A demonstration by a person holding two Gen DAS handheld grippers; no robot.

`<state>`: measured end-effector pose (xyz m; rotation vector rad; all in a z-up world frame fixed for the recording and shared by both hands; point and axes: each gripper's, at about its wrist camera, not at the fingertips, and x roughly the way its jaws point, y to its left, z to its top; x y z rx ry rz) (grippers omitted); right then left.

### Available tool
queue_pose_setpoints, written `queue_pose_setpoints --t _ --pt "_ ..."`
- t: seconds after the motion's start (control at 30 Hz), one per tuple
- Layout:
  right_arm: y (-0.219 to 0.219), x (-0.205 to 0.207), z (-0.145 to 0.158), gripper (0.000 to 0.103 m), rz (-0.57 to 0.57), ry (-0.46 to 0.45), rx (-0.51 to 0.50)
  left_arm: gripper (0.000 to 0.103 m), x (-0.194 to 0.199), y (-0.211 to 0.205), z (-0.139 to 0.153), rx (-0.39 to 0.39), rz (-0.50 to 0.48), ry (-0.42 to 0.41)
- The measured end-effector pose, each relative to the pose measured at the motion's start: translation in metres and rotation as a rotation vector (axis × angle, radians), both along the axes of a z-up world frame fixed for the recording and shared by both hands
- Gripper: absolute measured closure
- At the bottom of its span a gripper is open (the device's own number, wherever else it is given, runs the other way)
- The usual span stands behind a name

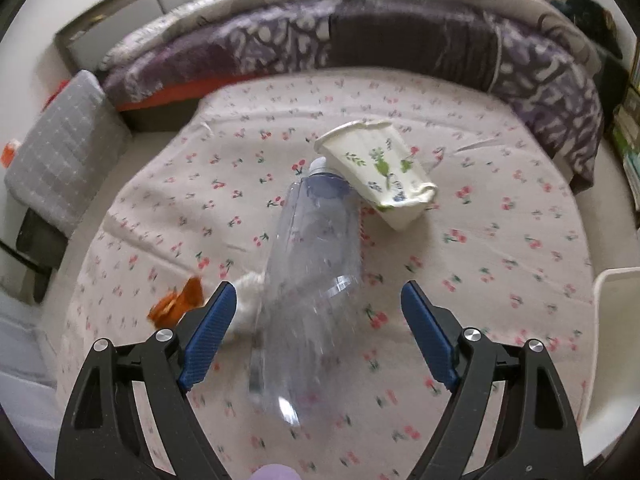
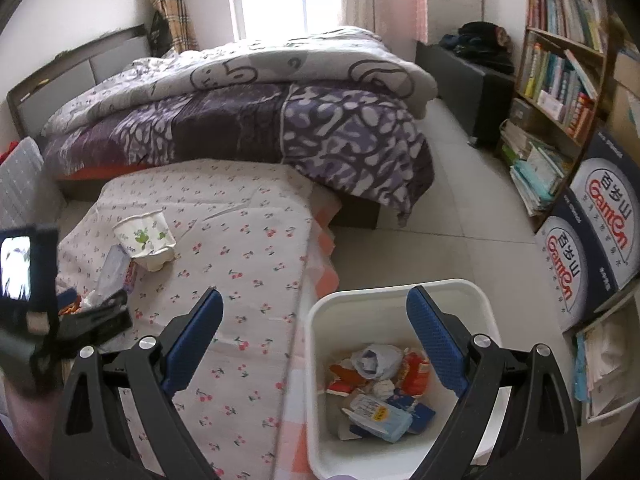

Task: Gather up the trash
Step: 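Grasp the clear plastic bottle with the left tool, then grasp the white plastic wad with the right tool while the left holds the bottle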

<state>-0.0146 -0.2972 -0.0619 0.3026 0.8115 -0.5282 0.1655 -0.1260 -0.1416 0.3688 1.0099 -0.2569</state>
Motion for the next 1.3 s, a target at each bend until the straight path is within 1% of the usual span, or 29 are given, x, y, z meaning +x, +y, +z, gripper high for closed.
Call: queue_pose_setpoints --t 0.1,0.13,0.17,0.27,0.3,0.33,0.4,0.43,0.5,0.53,0.63,0.7,0.73,0.77,0.87,0.93,1.0,1.07,1.13,1.2,1.23,1.3 --pt "0.003 0.011 -0.005 0.013 0.007 0.009 0.014 0.024 0.02 -0.006 -0.012 0.038 -0.024 0.05" --pt "0.005 0.015 -0.007 0.013 0.009 0.012 0.016 0.025 0.029 -0.008 -0.018 0.051 -0.04 0.087" --pt "0.005 0.017 -0.008 0.013 0.011 0.014 0.017 0.026 0.033 -0.01 -0.022 0.058 -0.047 0.107" --pt "0.01 0.024 -0.013 0.013 0.022 0.025 0.03 0.035 0.042 -0.01 -0.034 0.071 -0.059 0.157" --pt "0.01 0.025 -0.013 0.013 0.024 0.027 0.032 0.041 0.044 -0.008 -0.036 0.057 -0.059 0.168" --pt "0.011 0.027 -0.014 0.013 0.027 0.03 0.034 0.043 0.046 -0.003 -0.035 0.02 -0.056 0.178" --pt "0.014 0.03 -0.016 0.013 0.031 0.032 0.034 0.043 0.046 0.005 -0.031 -0.029 -0.054 0.183" --pt "0.015 0.031 -0.016 0.013 0.033 0.032 0.035 0.044 0.045 0.009 -0.028 -0.055 -0.053 0.179" --pt "0.02 0.033 -0.017 0.013 0.037 0.032 0.04 0.044 0.043 0.024 -0.014 -0.145 -0.035 0.162" --pt "0.022 0.034 -0.018 0.013 0.041 0.033 0.043 0.044 0.042 0.03 -0.009 -0.175 -0.025 0.159" --pt "0.032 0.039 -0.02 0.013 0.057 0.03 0.054 0.044 0.033 0.057 0.02 -0.28 0.014 0.118" --pt "0.041 0.043 -0.021 0.013 0.077 0.021 0.07 0.044 0.022 0.073 0.039 -0.327 0.034 0.091" --pt "0.047 0.045 -0.021 0.013 0.09 0.017 0.076 0.044 0.014 0.089 0.053 -0.362 0.052 0.065" --pt "0.055 0.049 -0.021 0.013 0.116 0.009 0.092 0.044 0.012 0.099 0.061 -0.379 0.067 0.05" --pt "0.077 0.061 -0.024 0.013 0.186 0.0 0.14 0.044 -0.009 0.141 0.09 -0.437 0.135 -0.009" --pt "0.095 0.07 -0.029 0.013 0.238 0.004 0.183 0.044 -0.022 0.164 0.104 -0.439 0.176 -0.038" --pt "0.116 0.081 -0.039 0.013 0.285 0.025 0.251 0.044 -0.037 0.187 0.115 -0.436 0.222 -0.057" --pt "0.135 0.093 -0.05 0.013 0.308 0.044 0.317 0.044 -0.049 0.207 0.121 -0.448 0.276 -0.067" --pt "0.15 0.107 -0.06 0.013 0.303 0.056 0.39 0.043 -0.063 0.227 0.123 -0.472 0.329 -0.08" --pt "0.164 0.122 -0.07 0.013 0.274 0.063 0.471 0.043 -0.073 0.238 0.122 -0.457 0.354 -0.1" --pt "0.169 0.127 -0.072 0.013 0.259 0.06 0.498 0.043 -0.078 0.245 0.123 -0.436 0.369 -0.115" --pt "0.181 0.142 -0.077 0.013 0.215 0.061 0.525 0.043 -0.08 0.253 0.126 -0.429 0.378 -0.127"
